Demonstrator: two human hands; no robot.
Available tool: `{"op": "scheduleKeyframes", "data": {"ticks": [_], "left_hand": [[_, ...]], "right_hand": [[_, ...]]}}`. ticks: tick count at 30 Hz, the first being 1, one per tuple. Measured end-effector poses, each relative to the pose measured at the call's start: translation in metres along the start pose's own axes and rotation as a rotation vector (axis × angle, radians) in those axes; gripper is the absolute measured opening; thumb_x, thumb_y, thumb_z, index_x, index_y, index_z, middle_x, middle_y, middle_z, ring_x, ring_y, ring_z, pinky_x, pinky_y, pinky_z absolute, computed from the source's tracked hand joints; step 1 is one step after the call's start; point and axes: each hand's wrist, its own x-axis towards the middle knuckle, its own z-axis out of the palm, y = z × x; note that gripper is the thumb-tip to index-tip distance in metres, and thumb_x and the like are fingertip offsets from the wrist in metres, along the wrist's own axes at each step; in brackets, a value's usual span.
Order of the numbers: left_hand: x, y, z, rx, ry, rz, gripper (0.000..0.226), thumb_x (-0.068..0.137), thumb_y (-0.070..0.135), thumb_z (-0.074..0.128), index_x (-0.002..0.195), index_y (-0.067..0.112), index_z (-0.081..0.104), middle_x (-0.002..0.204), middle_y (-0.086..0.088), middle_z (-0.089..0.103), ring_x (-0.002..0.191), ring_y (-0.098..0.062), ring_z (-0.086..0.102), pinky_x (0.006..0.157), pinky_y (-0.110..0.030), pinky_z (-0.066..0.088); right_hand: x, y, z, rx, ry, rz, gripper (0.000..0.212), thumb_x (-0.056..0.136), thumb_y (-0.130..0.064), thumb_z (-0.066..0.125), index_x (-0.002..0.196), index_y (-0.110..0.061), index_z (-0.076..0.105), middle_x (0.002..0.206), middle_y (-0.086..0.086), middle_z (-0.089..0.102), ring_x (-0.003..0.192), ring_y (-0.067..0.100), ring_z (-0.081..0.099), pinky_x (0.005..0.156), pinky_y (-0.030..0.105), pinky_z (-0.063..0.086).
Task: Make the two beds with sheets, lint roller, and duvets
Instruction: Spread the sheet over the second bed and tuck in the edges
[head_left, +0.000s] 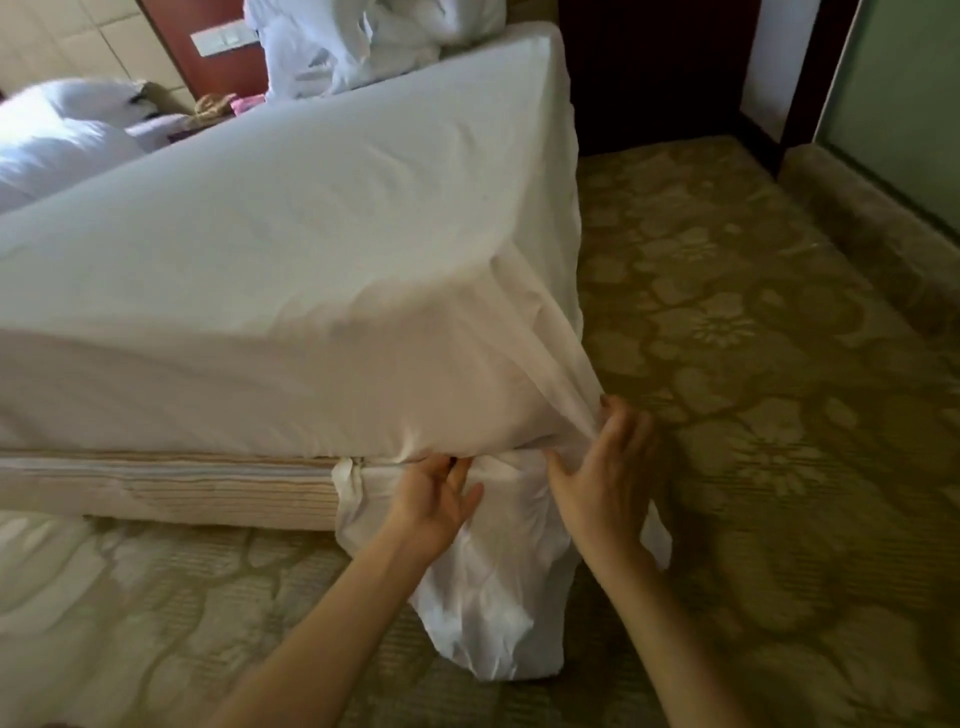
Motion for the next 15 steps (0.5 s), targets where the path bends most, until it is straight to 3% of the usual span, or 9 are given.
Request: {"op": "scheduleKeyframes", "data": {"ticks": [2,3,5,6,8,10,11,13,15], "left_hand": [[-0.002,0.000,0.005,0.011,0.025,0.010,0.033,0.095,0.002,0.033,0.085,0.020,0.058,0.076,0.007,0.064,0.084,-0.009,0.064,0.079,-0.033,0.041],[-0.002,-0.001,0.005,0.025,0.025,0.021,0.034,0.095,0.001,0.032,0.094,0.020,0.061,0.084,0.005,0.067,0.098,-0.016,0.066,0.082,-0.034,0.040],[-0.002,-0.005,0.004,0.033,0.045,0.036,0.043,0.096,0.001,0.032,0.129,0.017,0.054,0.128,-0.003,0.061,0.131,-0.019,0.044,0.088,-0.036,0.038],[-0.001,-0.007,0.004,0.028,0.073,0.036,0.049,0.095,0.001,0.034,0.139,0.017,0.046,0.138,-0.004,0.054,0.132,-0.017,0.044,0.090,-0.038,0.038],[0.007,-0.008,0.003,0.031,0.116,0.047,0.049,0.093,0.000,0.037,0.136,0.019,0.048,0.118,0.003,0.063,0.104,-0.008,0.061,0.087,-0.039,0.039],[0.014,-0.009,0.002,0.043,0.125,0.060,0.037,0.091,-0.001,0.038,0.111,0.026,0.056,0.106,0.006,0.058,0.082,0.000,0.059,0.077,-0.034,0.040],[0.015,-0.009,0.001,0.051,0.120,0.065,0.035,0.091,-0.001,0.039,0.104,0.028,0.055,0.109,0.007,0.057,0.081,0.002,0.059,0.073,-0.032,0.039],[0.018,-0.011,-0.004,0.073,0.093,0.070,0.036,0.091,0.000,0.039,0.108,0.029,0.053,0.107,0.009,0.061,0.082,0.003,0.059,0.073,-0.031,0.040],[0.019,-0.012,-0.008,0.088,0.063,0.068,0.039,0.091,0.000,0.040,0.113,0.030,0.053,0.093,0.012,0.064,0.077,0.005,0.060,0.075,-0.033,0.041]], "right_hand": [[-0.001,-0.001,0.010,0.056,-0.011,0.008,0.091,0.064,-0.037,0.082,0.136,-0.013,0.031,0.128,0.018,0.042,0.113,0.034,0.048,0.084,0.045,0.049],[0.000,0.000,0.010,0.108,0.007,0.018,0.090,0.067,-0.038,0.081,0.137,-0.015,0.028,0.130,0.018,0.042,0.114,0.034,0.048,0.086,0.048,0.049],[0.002,0.004,0.006,0.213,0.118,-0.013,0.077,0.075,-0.038,0.075,0.135,-0.015,0.031,0.128,0.017,0.045,0.112,0.030,0.050,0.086,0.043,0.049],[0.002,0.008,0.003,0.229,0.197,-0.072,0.068,0.079,-0.036,0.071,0.131,-0.013,0.035,0.124,0.018,0.048,0.110,0.027,0.050,0.088,0.037,0.047],[0.004,0.013,-0.003,0.204,0.304,-0.213,0.050,0.083,-0.031,0.068,0.122,-0.009,0.045,0.115,0.020,0.052,0.105,0.025,0.047,0.089,0.024,0.036],[0.006,0.017,-0.004,0.160,0.281,-0.276,0.038,0.084,-0.030,0.066,0.112,-0.008,0.054,0.109,0.019,0.053,0.101,0.025,0.044,0.086,0.020,0.028],[0.006,0.020,-0.002,0.126,0.250,-0.266,0.032,0.084,-0.031,0.065,0.106,-0.008,0.060,0.107,0.018,0.053,0.098,0.025,0.043,0.083,0.021,0.027],[0.008,0.022,-0.001,0.049,0.192,-0.214,0.020,0.082,-0.027,0.068,0.090,-0.009,0.067,0.103,0.016,0.055,0.094,0.026,0.044,0.079,0.024,0.030],[0.007,0.019,-0.006,-0.007,0.129,-0.204,0.015,0.079,-0.021,0.073,0.079,-0.007,0.067,0.097,0.014,0.057,0.088,0.028,0.050,0.073,0.027,0.036]]}}
